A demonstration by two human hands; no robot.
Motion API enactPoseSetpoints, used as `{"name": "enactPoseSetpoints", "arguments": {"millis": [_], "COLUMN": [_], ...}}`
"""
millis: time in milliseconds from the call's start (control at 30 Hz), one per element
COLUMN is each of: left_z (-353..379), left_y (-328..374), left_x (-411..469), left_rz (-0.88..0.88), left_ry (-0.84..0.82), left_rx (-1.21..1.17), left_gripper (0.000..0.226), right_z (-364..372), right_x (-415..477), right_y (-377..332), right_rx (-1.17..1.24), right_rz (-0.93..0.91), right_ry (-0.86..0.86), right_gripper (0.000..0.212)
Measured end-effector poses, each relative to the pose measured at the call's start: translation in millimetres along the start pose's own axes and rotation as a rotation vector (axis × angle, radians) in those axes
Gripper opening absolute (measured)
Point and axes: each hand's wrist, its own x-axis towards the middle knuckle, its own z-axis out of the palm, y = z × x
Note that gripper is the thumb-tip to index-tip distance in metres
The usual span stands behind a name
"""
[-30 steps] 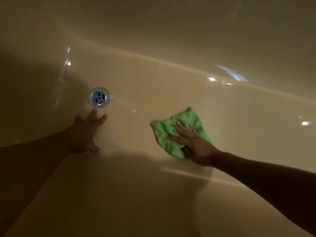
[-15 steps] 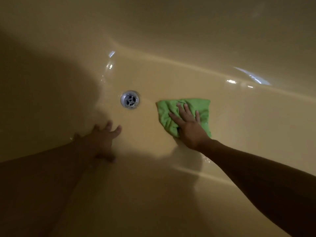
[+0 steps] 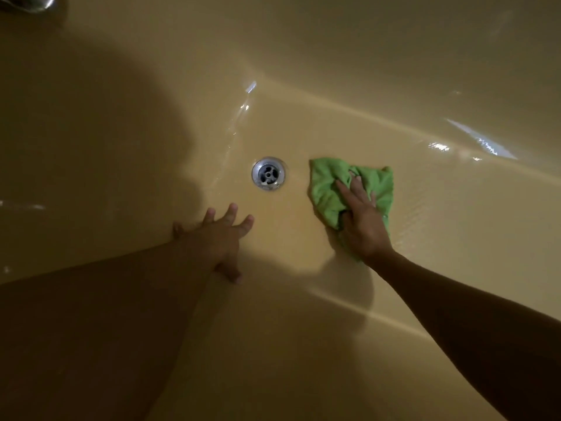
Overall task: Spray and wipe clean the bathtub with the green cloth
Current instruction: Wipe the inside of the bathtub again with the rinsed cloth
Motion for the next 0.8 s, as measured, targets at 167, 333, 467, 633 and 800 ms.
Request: {"name": "enactPoseSetpoints", "arguments": {"millis": [167, 333, 467, 633, 800], "left_z": [-2.5, -2.7, -4.1, -6.1, -9.3], "left_y": [-0.4, -5.2, -6.6, -9.2, -6.9], "left_x": [-2.4, -1.5, -4.9, -1.6, -3.8], "left_rz": [0.003, 0.024, 0.039, 0.052, 0.054], "left_ry": [0.016, 0.026, 0.041, 0.031, 0.036], "left_rx": [0.008, 0.032, 0.045, 0.074, 0.072], "left_gripper": [0.138, 0.137, 0.135, 0.137, 0.138], "right_z": [-10.0, 14.5, 34.5, 34.3, -7.3], "right_x": [-17.5, -1.9, 42.9, 28.4, -24.2], "right_y": [23.0, 0.6, -37.7, -30.6, 17.0], "right_rx": [-0.236, -0.323, -0.406, -0.36, -0.448], "right_rz": [-0.276, -0.636, -0.523, -0.492, -0.57], "right_ry": [-0.257, -0.512, -0.424, -0.322, -0.414], "right_gripper": [0.07, 0.075, 0.069, 0.068, 0.072]}}
